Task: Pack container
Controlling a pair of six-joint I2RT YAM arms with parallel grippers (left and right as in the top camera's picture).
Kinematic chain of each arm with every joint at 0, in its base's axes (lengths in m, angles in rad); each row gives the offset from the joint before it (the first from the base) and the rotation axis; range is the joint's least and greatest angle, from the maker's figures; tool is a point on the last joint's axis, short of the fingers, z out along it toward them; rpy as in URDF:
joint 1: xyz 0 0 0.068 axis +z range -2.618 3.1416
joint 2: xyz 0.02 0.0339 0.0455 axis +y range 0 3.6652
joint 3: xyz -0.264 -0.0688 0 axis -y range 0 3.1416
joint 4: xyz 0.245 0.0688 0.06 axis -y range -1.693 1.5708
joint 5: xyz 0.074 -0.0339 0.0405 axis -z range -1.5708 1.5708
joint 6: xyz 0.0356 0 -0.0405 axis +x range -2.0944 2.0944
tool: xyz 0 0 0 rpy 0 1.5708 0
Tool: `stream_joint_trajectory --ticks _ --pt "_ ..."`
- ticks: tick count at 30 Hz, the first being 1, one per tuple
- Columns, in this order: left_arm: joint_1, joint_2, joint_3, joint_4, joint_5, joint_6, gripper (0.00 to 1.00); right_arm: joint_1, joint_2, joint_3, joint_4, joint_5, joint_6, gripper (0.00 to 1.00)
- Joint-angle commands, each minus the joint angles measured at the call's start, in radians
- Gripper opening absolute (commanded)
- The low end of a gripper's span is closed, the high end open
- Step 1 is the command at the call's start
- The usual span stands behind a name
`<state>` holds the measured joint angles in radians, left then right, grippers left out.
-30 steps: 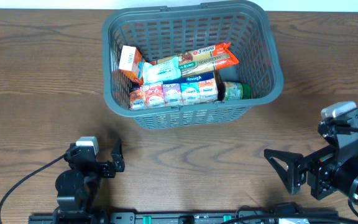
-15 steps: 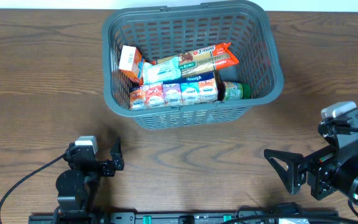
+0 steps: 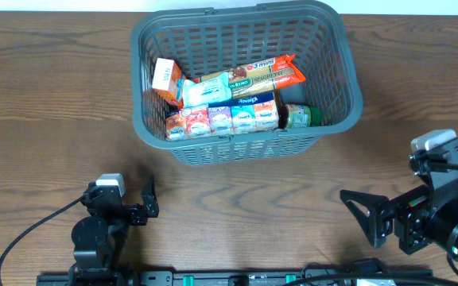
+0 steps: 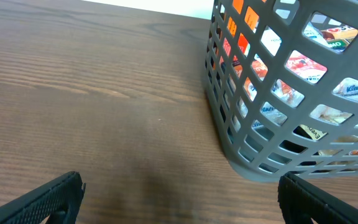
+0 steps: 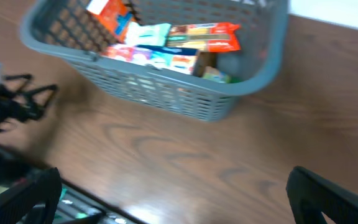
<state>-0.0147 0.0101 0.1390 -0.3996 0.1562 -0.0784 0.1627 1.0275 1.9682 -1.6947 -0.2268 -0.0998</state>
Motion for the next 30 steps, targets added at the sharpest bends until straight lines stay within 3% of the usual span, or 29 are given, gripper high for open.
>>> stream_joint_trajectory --ticks 1,5,9,13,16,25,30 --pt "0.005 -0.005 -0.021 0.002 -0.011 -0.002 0.98 0.011 0.005 0.005 -0.003 0.113 -0.081 0.99" --pt "0.005 -0.005 -0.021 0.002 -0.011 -0.002 0.98 0.011 0.002 0.003 -0.003 0.1 -0.06 0.99" --pt "0.005 -0.005 -0.021 0.002 -0.011 -0.002 0.99 0.011 -0.046 -0.045 -0.002 0.009 0.067 0.99" --pt "0.005 -0.005 -0.021 0.002 -0.011 -0.002 0.99 0.011 -0.09 -0.104 -0.002 0.004 0.07 0.99" --pt "0.005 -0.005 -0.021 0.002 -0.011 -0.002 0.98 0.011 -0.157 -0.212 0.09 0.028 0.021 0.99" --pt "0.005 -0.005 -0.021 0.002 -0.011 -0.002 0.99 0.011 -0.475 -0.873 0.601 0.029 -0.19 0.99" --pt "0.005 -0.005 -0.021 0.002 -0.011 -0.002 0.99 0.011 -0.676 -1.242 0.843 0.027 -0.219 0.99"
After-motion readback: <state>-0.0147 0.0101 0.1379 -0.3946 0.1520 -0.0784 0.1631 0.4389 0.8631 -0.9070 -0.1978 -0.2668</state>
